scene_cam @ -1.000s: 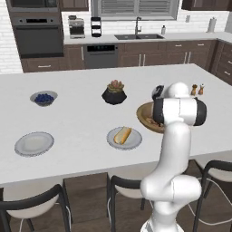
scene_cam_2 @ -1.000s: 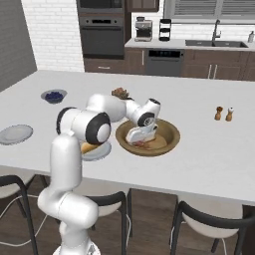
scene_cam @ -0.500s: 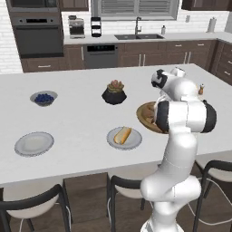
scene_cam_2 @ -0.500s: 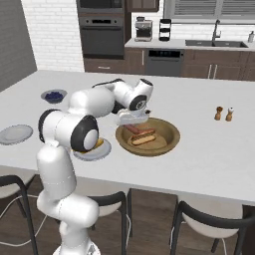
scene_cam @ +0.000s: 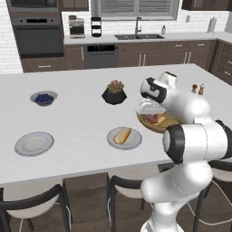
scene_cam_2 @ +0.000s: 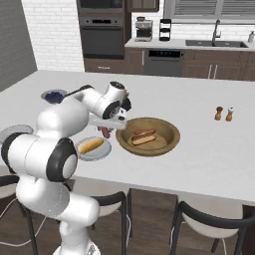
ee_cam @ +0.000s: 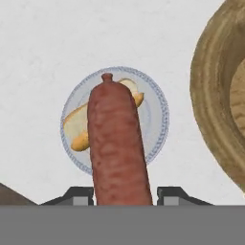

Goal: Place one bun and one sausage from the bowl on each plate.

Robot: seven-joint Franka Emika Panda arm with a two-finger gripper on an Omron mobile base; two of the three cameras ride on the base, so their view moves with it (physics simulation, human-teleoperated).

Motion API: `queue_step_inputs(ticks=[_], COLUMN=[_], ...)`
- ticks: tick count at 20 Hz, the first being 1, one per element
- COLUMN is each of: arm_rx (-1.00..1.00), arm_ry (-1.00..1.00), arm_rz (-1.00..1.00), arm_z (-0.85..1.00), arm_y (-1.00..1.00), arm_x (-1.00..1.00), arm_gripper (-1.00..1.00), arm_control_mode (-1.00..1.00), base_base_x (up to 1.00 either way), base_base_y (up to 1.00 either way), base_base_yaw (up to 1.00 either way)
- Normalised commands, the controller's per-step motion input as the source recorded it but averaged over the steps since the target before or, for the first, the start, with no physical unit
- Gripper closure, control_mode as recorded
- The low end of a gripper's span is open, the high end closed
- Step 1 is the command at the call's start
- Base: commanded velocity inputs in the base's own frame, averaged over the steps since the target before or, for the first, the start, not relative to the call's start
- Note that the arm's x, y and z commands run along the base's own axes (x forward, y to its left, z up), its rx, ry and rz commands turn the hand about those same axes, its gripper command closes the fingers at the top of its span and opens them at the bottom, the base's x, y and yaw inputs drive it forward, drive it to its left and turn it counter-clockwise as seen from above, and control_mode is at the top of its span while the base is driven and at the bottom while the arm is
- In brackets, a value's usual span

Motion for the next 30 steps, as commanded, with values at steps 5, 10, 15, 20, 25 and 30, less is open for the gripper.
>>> queue_step_inputs(ticks=[5, 10, 15, 20, 25, 30], arm_rx=[-0.01, -0.04, -0.02, 0.00, 0.00, 0.00], arm_ry=[0.00, 0.00, 0.03, 0.03, 0.02, 0.06], arm_rz=[-0.58, -0.64, -0.61, -0.38, -0.21, -0.13], arm_z=[-0.12, -0.40, -0.54, -0.25, -0.01, -0.17], arm_y=[0.73, 0.38, 0.00, 0.00, 0.00, -0.01], arm_x=[-0.43, 0.07, 0.37, 0.44, 0.58, 0.38], arm_gripper=[1.00, 1.00, 1.00, 1.00, 1.00, 1.00], arm_control_mode=[-1.00, -1.00, -1.00, -1.00, -1.00, -1.00], base_base_x=[0.00, 0.00, 0.00, 0.00, 0.00, 0.00], base_base_y=[0.00, 0.00, 0.00, 0.00, 0.00, 0.00], base_base_yaw=[0.00, 0.00, 0.00, 0.00, 0.00, 0.00])
